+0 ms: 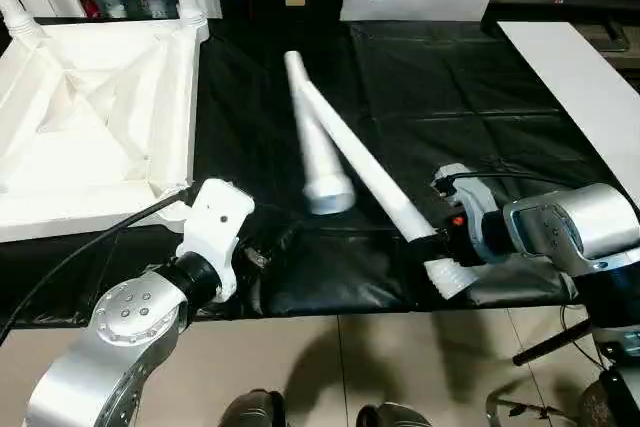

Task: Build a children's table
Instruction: Move to table

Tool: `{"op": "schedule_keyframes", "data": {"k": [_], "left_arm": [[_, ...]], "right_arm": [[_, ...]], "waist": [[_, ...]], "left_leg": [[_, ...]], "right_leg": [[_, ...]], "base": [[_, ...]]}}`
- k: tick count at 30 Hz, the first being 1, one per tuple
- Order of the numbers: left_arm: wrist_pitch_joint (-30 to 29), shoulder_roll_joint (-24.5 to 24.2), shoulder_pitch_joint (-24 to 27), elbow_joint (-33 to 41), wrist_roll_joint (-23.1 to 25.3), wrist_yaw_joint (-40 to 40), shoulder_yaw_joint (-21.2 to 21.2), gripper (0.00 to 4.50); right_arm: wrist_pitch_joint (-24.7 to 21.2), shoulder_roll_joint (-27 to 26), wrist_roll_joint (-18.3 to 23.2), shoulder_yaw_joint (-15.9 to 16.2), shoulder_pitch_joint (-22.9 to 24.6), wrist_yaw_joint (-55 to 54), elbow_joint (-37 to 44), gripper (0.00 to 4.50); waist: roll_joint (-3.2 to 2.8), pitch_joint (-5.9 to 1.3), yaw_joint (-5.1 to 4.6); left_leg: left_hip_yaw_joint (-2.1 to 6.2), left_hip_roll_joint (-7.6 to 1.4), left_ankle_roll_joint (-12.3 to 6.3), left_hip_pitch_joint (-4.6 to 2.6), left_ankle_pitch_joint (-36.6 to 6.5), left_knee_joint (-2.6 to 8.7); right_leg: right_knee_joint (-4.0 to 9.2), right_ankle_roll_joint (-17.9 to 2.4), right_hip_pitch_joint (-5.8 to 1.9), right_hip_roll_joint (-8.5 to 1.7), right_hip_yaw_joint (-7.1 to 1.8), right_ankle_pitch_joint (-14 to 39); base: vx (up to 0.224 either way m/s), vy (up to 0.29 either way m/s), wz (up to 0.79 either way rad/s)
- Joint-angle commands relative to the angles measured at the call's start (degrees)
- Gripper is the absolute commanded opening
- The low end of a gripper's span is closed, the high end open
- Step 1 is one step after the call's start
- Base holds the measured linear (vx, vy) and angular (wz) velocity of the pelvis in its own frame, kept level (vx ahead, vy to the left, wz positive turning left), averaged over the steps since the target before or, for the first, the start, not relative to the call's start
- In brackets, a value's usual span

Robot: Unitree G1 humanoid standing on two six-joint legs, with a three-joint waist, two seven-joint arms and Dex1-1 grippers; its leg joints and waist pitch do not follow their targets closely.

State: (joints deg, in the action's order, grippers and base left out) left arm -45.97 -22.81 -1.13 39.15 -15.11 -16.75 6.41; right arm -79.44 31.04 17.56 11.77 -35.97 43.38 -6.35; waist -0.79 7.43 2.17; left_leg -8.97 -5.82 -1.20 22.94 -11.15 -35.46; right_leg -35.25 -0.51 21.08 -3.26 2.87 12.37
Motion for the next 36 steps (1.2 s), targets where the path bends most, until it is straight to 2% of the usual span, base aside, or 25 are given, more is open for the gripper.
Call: {"op": "schedule_keyframes", "data": {"k": [1,4,6,8,14,16,18,19,20,21,22,23,24,25,26,27,28,29,30,31,32,33,34,35,36], "left_arm": [[-0.1,-0.3,0.1,0.3,0.0,-0.3,-0.8,3.61],[0.6,-0.1,0.4,-0.3,1.2,0.8,-0.7,3.61],[1.5,0.6,0.2,-1.6,2.9,2.8,-0.8,3.61],[2.7,3.9,-1.0,-3.3,4.2,6.8,-2.2,3.61],[5.2,7.7,-2.6,-5.6,5.8,11.3,-3.8,3.61],[6.6,9.4,-3.7,-6.8,6.5,13.7,-5.8,3.61],[6.9,9.4,-4.2,-7.2,6.6,13.8,-6.3,3.61],[7.0,9.4,-4.2,-7.2,6.6,13.8,-6.4,3.61],[7.1,8.8,-4.4,-7.7,7.1,13.0,-6.1,3.61],[7.1,8.5,-4.4,-7.7,7.3,12.8,-6.0,3.61],[7.3,8.6,-4.3,-7.8,7.3,12.8,-6.1,3.61],[7.5,8.6,-4.2,-7.9,7.4,12.8,-6.2,3.61],[7.6,8.7,-4.1,-7.9,7.3,12.9,-6.2,3.61],[7.6,8.8,-4.1,-8.0,7.3,13.1,-6.2,3.61],[7.7,9.0,-4.2,-8.0,7.3,13.1,-6.2,3.61],[7.6,9.2,-4.2,-8.0,7.3,13.1,-6.2,3.61],[7.6,9.3,-4.3,-8.1,7.4,13.1,-6.2,3.61],[7.6,9.4,-4.4,-8.1,7.4,13.1,-6.2,3.61],[7.6,9.4,-4.4,-8.1,7.4,13.1,-6.1,3.61],[7.6,9.5,-4.5,-8.2,7.4,13.2,-6.1,3.61],[7.6,9.6,-4.5,-8.2,7.5,13.2,-6.1,3.61],[7.6,9.6,-4.5,-8.1,7.5,13.3,-6.1,3.61],[7.7,9.7,-4.4,-8.1,7.5,13.3,-6.1,3.61],[7.7,9.7,-4.3,-8.0,7.5,13.5,-6.2,3.61],[7.7,9.7,-3.9,-7.8,7.6,13.6,-6.3,3.61]], "right_arm": [[0.1,-0.3,-0.1,-0.6,0.2,-1.3,0.3,1.89],[3.6,-2.3,0.0,-5.0,1.0,-3.3,1.8,1.89],[10.8,-5.9,0.2,-11.1,2.3,-7.3,3.9,1.89],[19.9,-8.5,-1.7,-13.9,5.4,-12.7,9.6,1.89],[22.1,-14.8,-2.6,-17.1,10.7,-20.1,20.5,1.89],[22.8,-21.2,-2.7,-18.0,15.0,-24.5,29.5,1.89],[23.5,-24.4,-2.1,-17.9,17.5,-27.0,33.4,1.89],[23.6,-24.7,-2.0,-17.8,17.7,-27.2,33.7,1.89],[25.2,-27.1,-1.5,-17.6,20.0,-29.8,35.6,1.89],[25.5,-28.1,-1.3,-17.7,20.6,-30.6,36.1,1.89],[26.3,-28.7,-1.8,-17.5,21.3,-31.4,36.8,1.89],[27.3,-29.3,-2.4,-17.3,22.1,-32.2,37.4,1.89],[27.7,-29.5,-2.7,-16.9,22.7,-32.6,38.0,1.89],[28.4,-29.6,-3.5,-16.4,23.3,-33.0,38.4,1.89],[28.7,-29.7,-4.1,-16.2,23.5,-33.1,38.5,1.89],[28.7,-30.0,-4.2,-16.4,23.7,-33.2,38.6,1.89],[28.7,-30.2,-4.3,-16.5,23.7,-33.2,38.6,1.89],[28.7,-30.5,-4.2,-16.6,23.9,-33.4,38.7,1.89],[29.0,-30.6,-4.1,-16.6,24.0,-33.5,38.7,1.89],[29.4,-30.5,-3.7,-16.5,24.2,-33.5,38.7,1.89],[29.9,-30.2,-3.5,-16.2,24.6,-33.5,38.6,1.89],[30.2,-30.0,-3.5,-16.0,24.9,-33.5,38.5,1.89],[30.3,-29.9,-3.3,-15.8,25.1,-33.4,38.5,1.89],[30.4,-29.8,-3.0,-15.5,25.4,-33.3,38.5,1.89],[30.7,-29.9,-3.1,-15.1,25.8,-33.2,38.4,1.89]], "waist": [[0.46,-3.72,0.08],[0.46,-3.76,0.07],[0.52,-3.86,0.05],[0.64,-4.3,0.0],[0.57,-4.57,-0.03],[-0.12,-4.4,-0.04],[0.25,-4.54,0.16],[0.75,-4.53,0.95],[0.38,-4.58,1.9],[0.04,-4.35,2.33],[-0.03,-4.27,2.14],[-0.46,-4.17,2.28],[-0.53,-4.08,1.97],[-2.63,-4.89,1.4],[-4.11,-5.6,-1.57],[-3.53,-5.65,-2.37],[-3.94,-5.17,-1.07],[-3.02,-5.24,-1.49],[-2.7,-5.24,-1.08],[-2.07,-5.13,-0.98],[1.94,-4.9,-0.15],[4.05,-5.2,0.91],[0.91,-5.83,1.44],[0.82,-4.39,-0.33],[1.88,-3.12,-0.61]], "left_leg": [[3.13,-7.38,1.75,-1.66,-8.7,4.91],[3.09,-7.46,2.14,-1.69,-9.6,4.96],[2.94,-7.59,2.11,-1.63,-8.9,5.06],[2.78,-7.53,1.59,-1.63,-6.6,4.96],[2.78,-7.36,-0.88,-1.58,-3.9,4.91],[2.63,-7.34,-0.35,-1.6,-6.0,5.03],[1.98,-6.49,-2.92,-0.86,-6.7,4.4],[2.46,-6.21,-5.76,-0.06,-5.2,2.08],[3.92,-6.47,-6.74,1.25,-4.3,-1.69],[5.92,-6.67,-4.37,2.77,-4.9,-4.87],[7.02,-6.25,-3.31,3.83,-5.3,-6.34],[8.22,-6.11,-1.26,3.76,-6.0,-5.96],[7.44,-5.19,-2.37,2.73,-4.4,-1.86],[6.19,-4.62,-8.74,-1.18,-0.4,2.97],[7.42,-4.33,-17.0,-5.91,2.5,5.44],[7.71,-4.64,-20.07,-5.77,6.7,5.4],[6.44,-5.28,-22.17,-4.39,11.2,5.6],[6.79,-6.33,-24.19,-4.04,11.7,5.8],[6.26,-6.47,-24.33,-3.72,8.4,6.44],[5.81,-6.4,-22.73,-3.57,3.9,7.27],[3.21,-3.97,-8.64,-1.64,-15.1,6.6],[4.14,0.05,-4.82,3.0,-14.9,-4.27],[8.09,0.02,-0.36,4.56,-12.9,-12.21],[9.56,1.33,5.9,6.27,-11.8,-14.14],[9.68,0.8,8.65,5.14,-11.3,-13.98]], "right_leg": [[3.56,-16.4,-1.8,-6.99,-3.93,6.7],[3.66,-15.9,-1.69,-7.02,-3.96,8.2],[3.6,-15.2,-1.52,-7.0,-4.04,7.0],[3.2,-15.2,-1.68,-6.84,-3.87,3.9],[2.99,-14.8,-1.75,-6.62,-3.69,0.0],[3.42,-14.4,-1.53,-6.62,-3.92,2.7],[4.2,-15.2,-2.16,-8.59,-4.95,4.0],[5.87,-16.1,-3.07,-12.12,-6.89,5.5],[7.67,-16.9,-4.19,-16.65,-9.55,8.2],[8.75,-17.3,-4.52,-18.95,-11.47,11.8],[8.81,-17.5,-4.96,-19.34,-11.93,13.2],[8.6,-17.9,-4.64,-17.41,-10.93,15.3],[7.64,-17.5,-4.24,-12.1,-8.0,16.2],[4.75,-13.9,-1.53,-4.47,-4.1,14.3],[-4.59,-7.3,3.05,2.31,1.31,13.4],[-7.84,-3.0,4.3,2.65,1.99,12.1],[-10.56,2.4,5.94,2.16,2.83,11.7],[-10.64,3.8,5.71,1.38,2.61,10.9],[-10.62,4.6,5.12,0.61,2.78,9.5],[-10.0,4.2,4.46,0.18,2.53,9.0],[-1.84,2.6,2.28,-6.93,-3.51,10.4],[4.07,9.4,-0.98,-15.83,-9.01,14.9],[6.1,7.4,-0.42,-21.26,-13.44,15.9],[5.94,7.4,-1.77,-16.81,-9.86,23.8],[6.36,-0.1,-1.91,-14.72,-8.28,29.9]], "base": [[0.0,0.0,0.0],[0.0,0.0,0.0],[0.0,0.0,0.0],[0.0,0.0,0.0],[0.0,0.0,0.0],[0.0,0.0,0.0],[0.0,0.0,0.0],[0.0,0.0,0.0],[-0.004,0.067,-0.04],[-0.006,0.067,-0.03],[-0.002,0.113,-0.08],[-0.006,0.163,-0.12],[-0.006,0.163,-0.12],[-0.005,0.226,0.06],[-0.01,0.278,0.07],[-0.01,0.278,0.07],[-0.04,0.271,0.04],[-0.071,0.215,0.02],[-0.071,0.215,0.02],[-0.098,0.176,-0.12],[-0.1,0.157,-0.14],[-0.1,0.157,-0.14],[-0.09,0.162,-0.09],[-0.095,0.195,-0.14],[-0.095,0.195,-0.14]]}}
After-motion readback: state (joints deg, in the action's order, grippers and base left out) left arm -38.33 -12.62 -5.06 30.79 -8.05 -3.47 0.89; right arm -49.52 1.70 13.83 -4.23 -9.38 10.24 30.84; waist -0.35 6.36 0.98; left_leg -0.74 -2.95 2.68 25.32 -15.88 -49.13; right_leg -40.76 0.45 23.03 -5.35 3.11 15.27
